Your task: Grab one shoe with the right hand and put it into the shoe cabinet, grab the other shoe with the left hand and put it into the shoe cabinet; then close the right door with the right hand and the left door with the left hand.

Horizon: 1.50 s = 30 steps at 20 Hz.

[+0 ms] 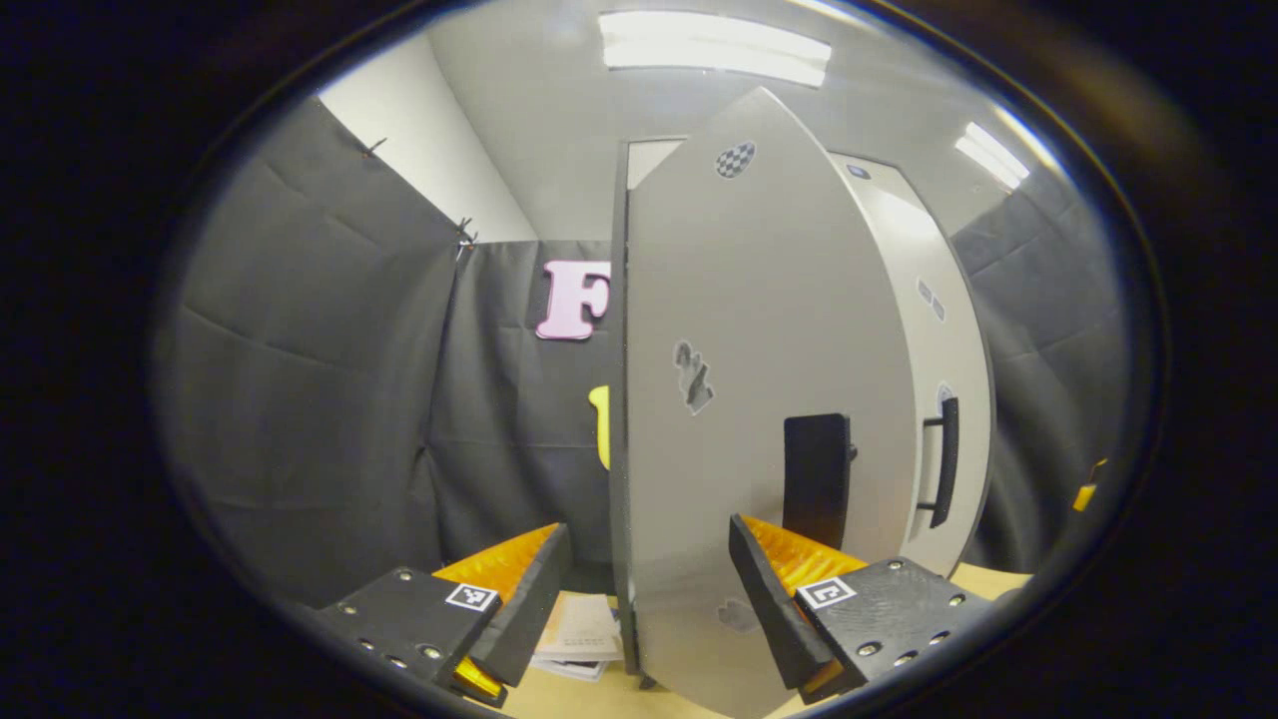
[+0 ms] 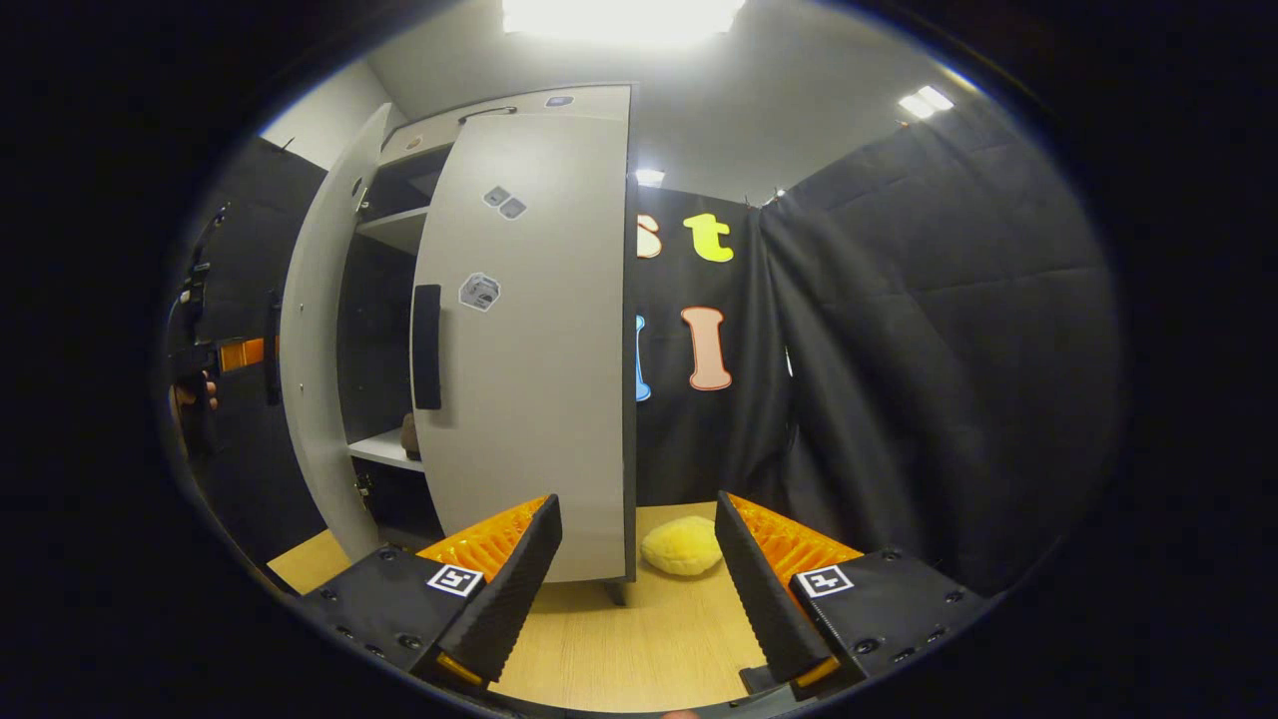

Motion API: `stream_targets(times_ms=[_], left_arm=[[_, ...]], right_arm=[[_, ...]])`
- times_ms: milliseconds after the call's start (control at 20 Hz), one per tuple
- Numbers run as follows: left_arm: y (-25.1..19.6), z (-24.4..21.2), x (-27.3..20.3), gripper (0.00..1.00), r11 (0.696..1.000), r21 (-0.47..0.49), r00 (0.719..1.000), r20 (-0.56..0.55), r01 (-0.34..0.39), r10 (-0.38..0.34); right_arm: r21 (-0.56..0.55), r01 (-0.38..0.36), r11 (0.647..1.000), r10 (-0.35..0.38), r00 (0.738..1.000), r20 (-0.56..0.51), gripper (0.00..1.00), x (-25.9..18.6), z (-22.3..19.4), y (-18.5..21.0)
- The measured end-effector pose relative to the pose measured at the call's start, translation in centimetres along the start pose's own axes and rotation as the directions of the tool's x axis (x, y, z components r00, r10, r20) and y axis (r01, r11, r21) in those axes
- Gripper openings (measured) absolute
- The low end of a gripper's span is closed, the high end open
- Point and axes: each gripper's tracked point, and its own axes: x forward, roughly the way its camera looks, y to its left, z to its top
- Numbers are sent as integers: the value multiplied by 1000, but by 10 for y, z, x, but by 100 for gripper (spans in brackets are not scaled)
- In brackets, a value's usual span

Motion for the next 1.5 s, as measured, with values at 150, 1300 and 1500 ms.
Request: stream_targets(times_ms=[150, 1300, 1500], left_arm=[[-28, -4, 27, 99, 1000, -12, 999, -13, 29, -29], [19, -7, -98, 99, 997, 81, 999, -26, -17, 19], [26, -14, -119, 99, 997, 78, 999, -36, -17, 20]], right_arm=[[5, 24, 1000, -24, 1000, 4, 98, -1, 1, -11], [25, -96, 995, 92, 990, 108, 96, -44, 27, 51], [27, -103, 994, 99, 987, 123, 94, -50, 28, 58]])
